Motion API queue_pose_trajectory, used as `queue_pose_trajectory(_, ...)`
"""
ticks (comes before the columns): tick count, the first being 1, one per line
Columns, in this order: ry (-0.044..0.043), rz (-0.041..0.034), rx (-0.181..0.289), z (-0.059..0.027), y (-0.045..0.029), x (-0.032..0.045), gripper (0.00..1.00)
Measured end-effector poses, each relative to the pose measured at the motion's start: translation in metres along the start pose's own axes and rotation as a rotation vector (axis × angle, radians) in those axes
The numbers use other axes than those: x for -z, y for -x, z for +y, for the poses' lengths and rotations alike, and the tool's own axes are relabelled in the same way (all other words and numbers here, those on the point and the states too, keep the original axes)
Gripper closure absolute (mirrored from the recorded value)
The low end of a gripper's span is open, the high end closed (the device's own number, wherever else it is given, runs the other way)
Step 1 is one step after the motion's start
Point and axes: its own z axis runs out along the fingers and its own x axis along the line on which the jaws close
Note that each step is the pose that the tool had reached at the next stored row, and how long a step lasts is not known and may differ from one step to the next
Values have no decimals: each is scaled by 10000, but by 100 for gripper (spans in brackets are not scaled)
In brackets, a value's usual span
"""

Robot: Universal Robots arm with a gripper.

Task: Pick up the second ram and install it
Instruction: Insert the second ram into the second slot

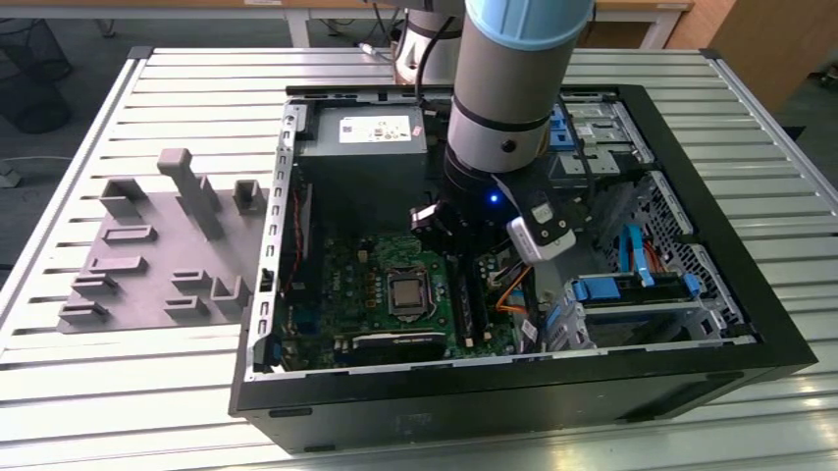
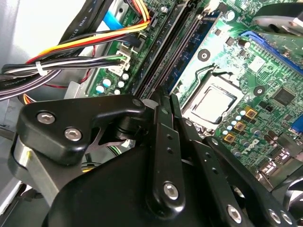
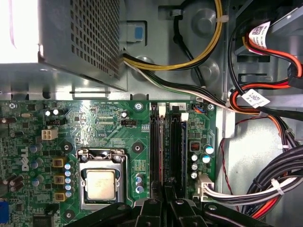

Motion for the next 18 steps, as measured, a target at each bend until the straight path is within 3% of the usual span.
queue_pose_trajectory(6,3,43,2,6,0,-10,87)
queue_pose_trajectory(18,2,54,3,8,1,-32,87)
